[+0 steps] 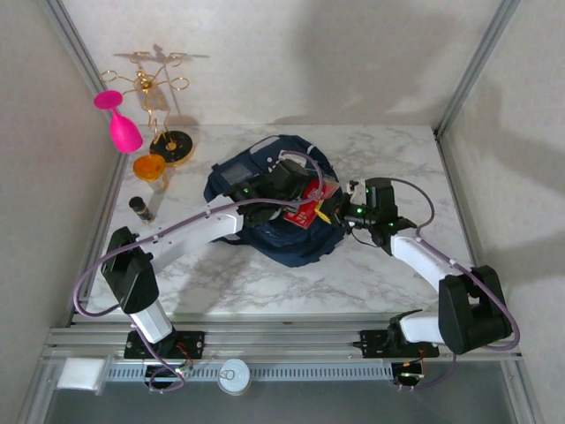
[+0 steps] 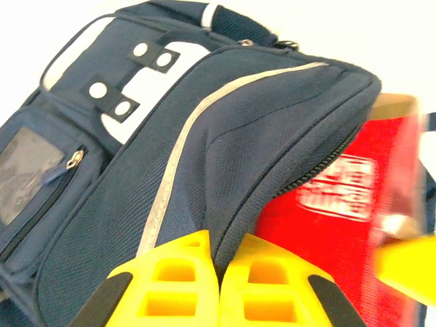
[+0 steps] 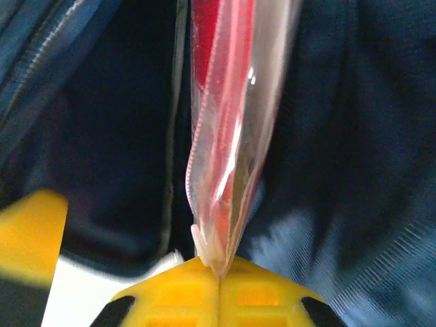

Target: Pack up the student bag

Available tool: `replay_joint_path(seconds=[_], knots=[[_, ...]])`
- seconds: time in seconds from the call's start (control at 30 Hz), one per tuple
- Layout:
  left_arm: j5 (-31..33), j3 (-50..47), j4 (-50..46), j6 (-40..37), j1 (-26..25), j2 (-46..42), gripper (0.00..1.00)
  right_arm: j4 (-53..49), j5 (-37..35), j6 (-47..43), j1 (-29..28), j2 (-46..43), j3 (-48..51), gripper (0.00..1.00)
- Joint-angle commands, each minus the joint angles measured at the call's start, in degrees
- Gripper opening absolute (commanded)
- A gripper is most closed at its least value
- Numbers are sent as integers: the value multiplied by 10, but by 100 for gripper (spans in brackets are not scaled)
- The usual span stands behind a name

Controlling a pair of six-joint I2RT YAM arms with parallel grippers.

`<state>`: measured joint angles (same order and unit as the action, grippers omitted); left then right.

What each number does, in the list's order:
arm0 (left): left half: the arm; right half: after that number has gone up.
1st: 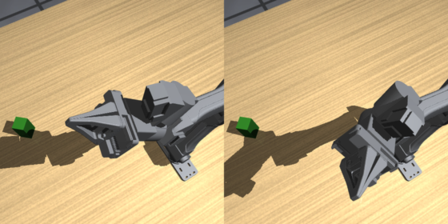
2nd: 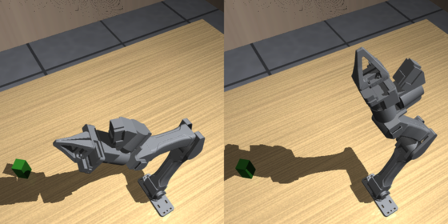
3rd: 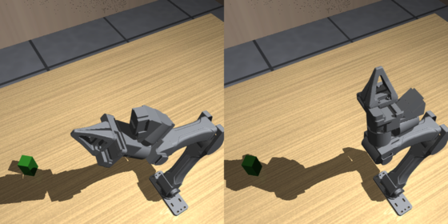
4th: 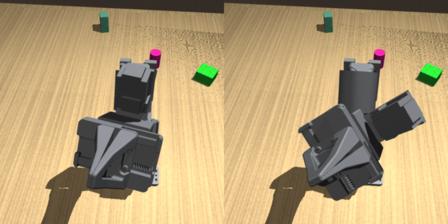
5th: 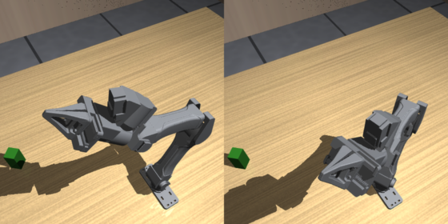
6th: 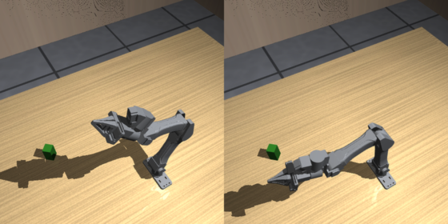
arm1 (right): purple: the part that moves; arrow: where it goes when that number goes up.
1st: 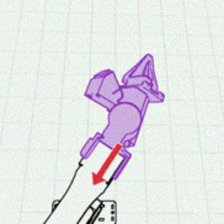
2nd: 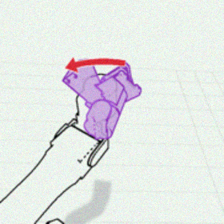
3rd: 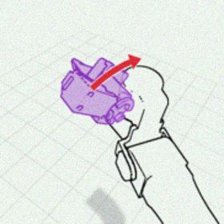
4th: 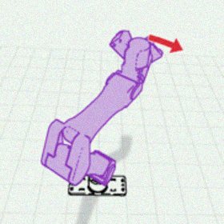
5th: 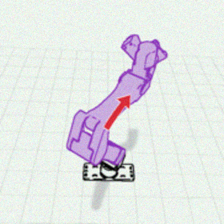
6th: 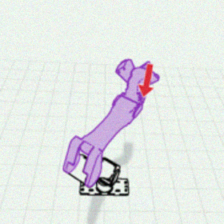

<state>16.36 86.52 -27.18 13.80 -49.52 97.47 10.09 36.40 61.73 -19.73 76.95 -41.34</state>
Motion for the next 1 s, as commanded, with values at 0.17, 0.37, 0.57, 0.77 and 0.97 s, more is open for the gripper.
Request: replay_joint_path(seconds=[0.17,0.37,0.57,0.77,0.97], knots=[[13,63,51,88,-25,21,0,89,-85,10,-56,107,-80,0],[21,50,61,90,-17,14,0,75,-66,-36,-73,137,-104,11],[13,37,66,90,-8,11,0,-36,-101,-121,-56,65,-103,42],[0,26,73,88,-3,5,0,-88,-105,-143,34,6,-80,43],[-21,21,75,90,-3,3,0,-127,-91,-193,76,57,-140,17]])
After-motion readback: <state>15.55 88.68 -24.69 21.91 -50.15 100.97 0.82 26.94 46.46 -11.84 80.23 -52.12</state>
